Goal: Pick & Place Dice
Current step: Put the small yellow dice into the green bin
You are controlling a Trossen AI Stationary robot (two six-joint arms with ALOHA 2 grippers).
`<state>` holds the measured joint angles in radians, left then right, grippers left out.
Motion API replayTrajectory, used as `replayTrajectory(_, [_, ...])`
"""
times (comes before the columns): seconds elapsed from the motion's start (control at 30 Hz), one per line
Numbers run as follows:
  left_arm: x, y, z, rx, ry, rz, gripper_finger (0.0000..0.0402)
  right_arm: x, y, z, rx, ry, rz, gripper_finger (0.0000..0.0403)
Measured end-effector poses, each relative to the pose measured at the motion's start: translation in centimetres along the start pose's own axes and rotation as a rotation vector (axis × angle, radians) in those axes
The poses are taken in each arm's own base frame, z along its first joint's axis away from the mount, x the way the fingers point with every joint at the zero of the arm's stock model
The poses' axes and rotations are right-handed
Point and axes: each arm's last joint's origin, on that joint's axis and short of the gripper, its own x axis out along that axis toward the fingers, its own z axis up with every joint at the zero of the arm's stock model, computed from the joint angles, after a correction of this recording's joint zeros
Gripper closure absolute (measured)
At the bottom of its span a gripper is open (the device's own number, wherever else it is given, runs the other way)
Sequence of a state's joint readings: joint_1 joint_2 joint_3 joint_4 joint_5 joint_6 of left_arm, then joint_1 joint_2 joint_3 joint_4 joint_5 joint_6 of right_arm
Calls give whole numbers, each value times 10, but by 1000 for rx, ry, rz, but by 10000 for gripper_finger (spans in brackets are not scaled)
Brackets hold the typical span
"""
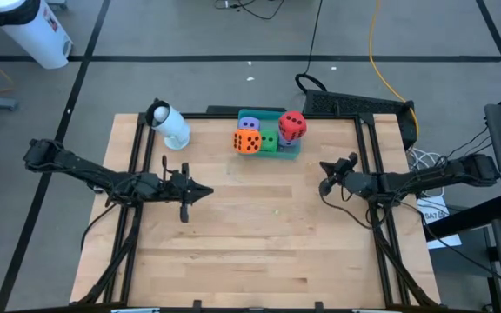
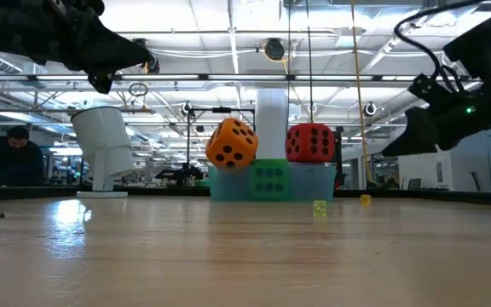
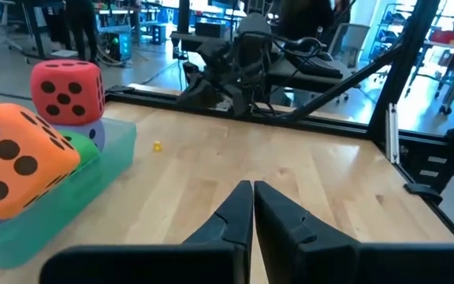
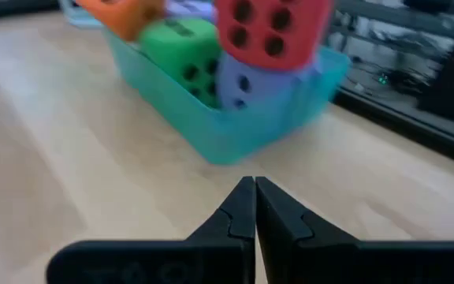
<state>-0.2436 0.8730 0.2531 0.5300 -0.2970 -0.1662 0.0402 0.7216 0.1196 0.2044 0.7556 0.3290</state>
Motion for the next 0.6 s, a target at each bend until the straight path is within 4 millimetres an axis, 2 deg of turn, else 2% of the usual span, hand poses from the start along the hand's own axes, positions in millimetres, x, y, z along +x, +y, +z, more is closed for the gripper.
replayTrajectory(0.13, [0, 0, 0, 0, 2, 0, 378, 3, -4, -2, 31, 19, -44, 370])
replayTrajectory(0.33, [0, 0, 0, 1, 2, 1, 378, 18, -11, -2, 116, 33, -130, 288])
replayTrajectory(0.47, [0, 0, 0, 2, 0, 11, 378, 31, -13, -7, 164, 80, -120, 235])
replayTrajectory(0.6, [0, 1, 0, 2, -2, 19, 378, 43, -12, -15, 185, 125, -98, 201])
